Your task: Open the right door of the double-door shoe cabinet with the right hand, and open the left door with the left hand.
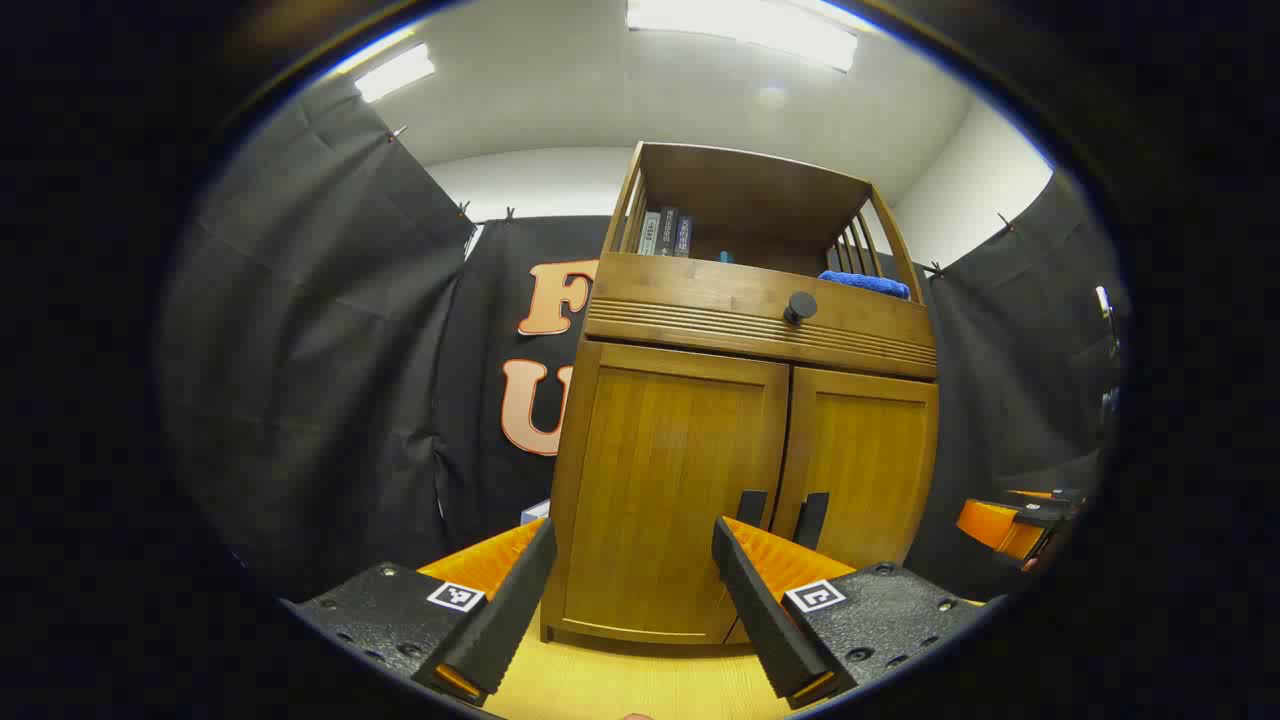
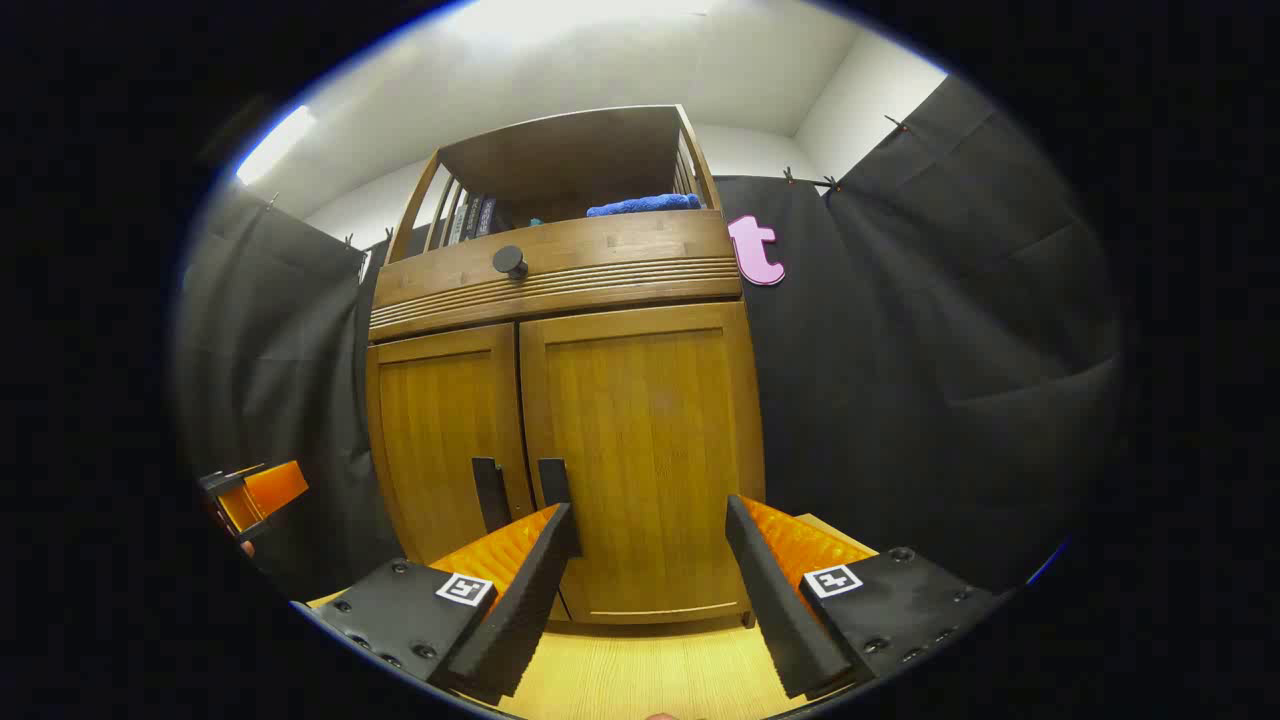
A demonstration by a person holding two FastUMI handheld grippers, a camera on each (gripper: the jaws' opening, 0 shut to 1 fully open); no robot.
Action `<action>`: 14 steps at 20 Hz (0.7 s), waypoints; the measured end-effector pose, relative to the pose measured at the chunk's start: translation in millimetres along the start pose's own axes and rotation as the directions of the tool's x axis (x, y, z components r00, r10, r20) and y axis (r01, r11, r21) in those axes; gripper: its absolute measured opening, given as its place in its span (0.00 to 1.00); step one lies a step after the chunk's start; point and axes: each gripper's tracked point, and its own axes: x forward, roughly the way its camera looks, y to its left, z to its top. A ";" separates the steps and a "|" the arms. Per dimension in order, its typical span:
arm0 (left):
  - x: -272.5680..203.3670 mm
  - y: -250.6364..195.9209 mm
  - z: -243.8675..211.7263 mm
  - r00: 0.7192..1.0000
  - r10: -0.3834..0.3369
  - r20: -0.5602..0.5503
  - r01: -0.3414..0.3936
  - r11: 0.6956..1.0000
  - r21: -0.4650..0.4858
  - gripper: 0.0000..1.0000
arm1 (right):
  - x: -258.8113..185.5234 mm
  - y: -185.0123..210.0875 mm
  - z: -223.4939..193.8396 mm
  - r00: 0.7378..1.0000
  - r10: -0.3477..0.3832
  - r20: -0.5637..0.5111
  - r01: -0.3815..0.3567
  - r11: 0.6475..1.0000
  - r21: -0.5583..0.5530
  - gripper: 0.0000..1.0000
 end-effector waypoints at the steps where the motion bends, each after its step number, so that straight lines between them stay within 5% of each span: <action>1: 0.0 0.0 0.8 1.000 0.001 0.000 -0.001 1.000 -0.001 0.91 | -0.1 -1.0 0.6 1.000 0.001 0.001 -0.001 1.000 0.000 0.91; 2: -0.2 -0.6 1.0 1.000 0.003 0.000 -0.003 1.000 -0.003 0.94 | -1.3 -0.9 1.7 1.000 0.002 0.002 -0.002 1.000 -0.002 0.98; 14: -2.7 -1.3 5.3 1.000 0.022 0.006 -0.022 1.000 0.009 0.94 | 0.5 0.6 3.7 1.000 0.022 0.006 -0.022 1.000 -0.004 0.97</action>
